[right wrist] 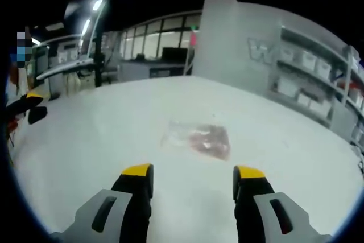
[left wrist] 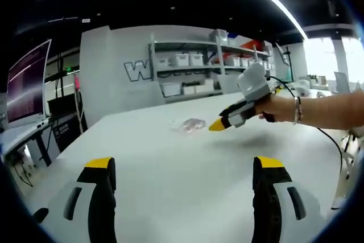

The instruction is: Open the resealable bag by pulling the two sides of the seal apart until the entire bag opening is separated and visibly accessible.

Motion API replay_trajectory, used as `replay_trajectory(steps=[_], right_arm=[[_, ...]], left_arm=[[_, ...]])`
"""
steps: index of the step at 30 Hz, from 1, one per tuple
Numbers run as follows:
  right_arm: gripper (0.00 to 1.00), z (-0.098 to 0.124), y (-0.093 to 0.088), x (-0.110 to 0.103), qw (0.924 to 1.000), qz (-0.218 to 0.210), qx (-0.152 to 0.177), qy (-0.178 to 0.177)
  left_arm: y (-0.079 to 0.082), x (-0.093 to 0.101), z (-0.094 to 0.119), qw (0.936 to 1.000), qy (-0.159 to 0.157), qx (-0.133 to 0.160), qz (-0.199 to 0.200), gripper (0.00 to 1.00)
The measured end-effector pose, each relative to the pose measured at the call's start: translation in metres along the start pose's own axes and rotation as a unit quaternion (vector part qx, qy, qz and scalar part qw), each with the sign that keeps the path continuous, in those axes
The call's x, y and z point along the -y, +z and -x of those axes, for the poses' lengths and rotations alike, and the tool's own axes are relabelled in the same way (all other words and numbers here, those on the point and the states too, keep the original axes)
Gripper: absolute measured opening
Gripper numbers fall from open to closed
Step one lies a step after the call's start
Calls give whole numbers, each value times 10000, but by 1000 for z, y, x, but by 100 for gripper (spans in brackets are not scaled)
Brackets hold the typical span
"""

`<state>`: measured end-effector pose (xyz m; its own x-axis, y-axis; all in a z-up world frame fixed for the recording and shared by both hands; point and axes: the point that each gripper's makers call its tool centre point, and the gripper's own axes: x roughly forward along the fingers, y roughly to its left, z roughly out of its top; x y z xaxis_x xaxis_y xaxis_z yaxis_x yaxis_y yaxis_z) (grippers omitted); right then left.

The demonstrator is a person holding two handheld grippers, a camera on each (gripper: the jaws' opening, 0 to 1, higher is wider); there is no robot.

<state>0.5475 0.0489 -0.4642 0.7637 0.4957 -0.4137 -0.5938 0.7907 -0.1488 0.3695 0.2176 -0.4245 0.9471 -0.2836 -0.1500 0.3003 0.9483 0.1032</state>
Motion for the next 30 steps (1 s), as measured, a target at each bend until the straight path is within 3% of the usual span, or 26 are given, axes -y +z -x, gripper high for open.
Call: replay_trajectory(steps=[30], right_arm=[[55,-26,5,-4,9999,106,-83,32]], left_arm=[[-3,-6,-4,10000,65,20,37,98]])
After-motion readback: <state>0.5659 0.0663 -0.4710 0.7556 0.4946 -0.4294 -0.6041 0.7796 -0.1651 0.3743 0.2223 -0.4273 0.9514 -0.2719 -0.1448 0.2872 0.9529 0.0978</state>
